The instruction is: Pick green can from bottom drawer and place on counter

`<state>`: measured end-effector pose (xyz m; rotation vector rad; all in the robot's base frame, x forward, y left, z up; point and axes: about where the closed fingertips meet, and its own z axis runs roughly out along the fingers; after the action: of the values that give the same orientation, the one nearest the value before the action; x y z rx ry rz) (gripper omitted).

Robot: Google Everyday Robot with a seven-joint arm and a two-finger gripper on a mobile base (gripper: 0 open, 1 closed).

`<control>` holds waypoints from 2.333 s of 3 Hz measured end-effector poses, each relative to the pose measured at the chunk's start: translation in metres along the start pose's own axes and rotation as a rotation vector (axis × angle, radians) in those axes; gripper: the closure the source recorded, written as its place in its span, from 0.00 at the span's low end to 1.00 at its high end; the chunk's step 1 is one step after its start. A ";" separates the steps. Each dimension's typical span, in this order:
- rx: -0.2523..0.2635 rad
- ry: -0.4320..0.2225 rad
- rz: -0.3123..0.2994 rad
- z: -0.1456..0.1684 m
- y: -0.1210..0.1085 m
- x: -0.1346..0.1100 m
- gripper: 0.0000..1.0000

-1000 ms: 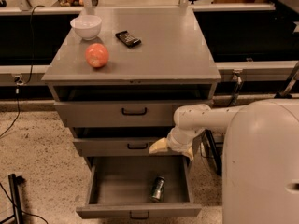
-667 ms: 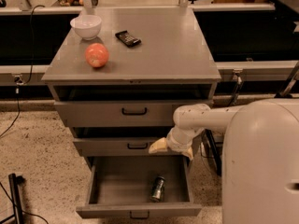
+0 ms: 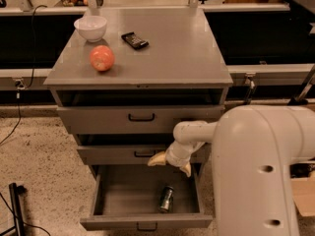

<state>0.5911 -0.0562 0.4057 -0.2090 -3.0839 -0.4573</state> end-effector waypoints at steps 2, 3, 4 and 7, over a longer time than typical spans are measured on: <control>-0.018 -0.036 0.208 0.065 -0.015 -0.007 0.00; -0.065 -0.066 0.233 0.092 -0.019 -0.012 0.00; -0.122 -0.123 0.264 0.156 -0.040 -0.009 0.00; -0.109 -0.178 0.295 0.259 -0.053 -0.030 0.16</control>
Offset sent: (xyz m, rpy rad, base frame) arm 0.0042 0.0031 -0.0538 0.0087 0.0193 -0.1596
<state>0.6147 -0.0353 0.1416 -0.7328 -3.1191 -0.6220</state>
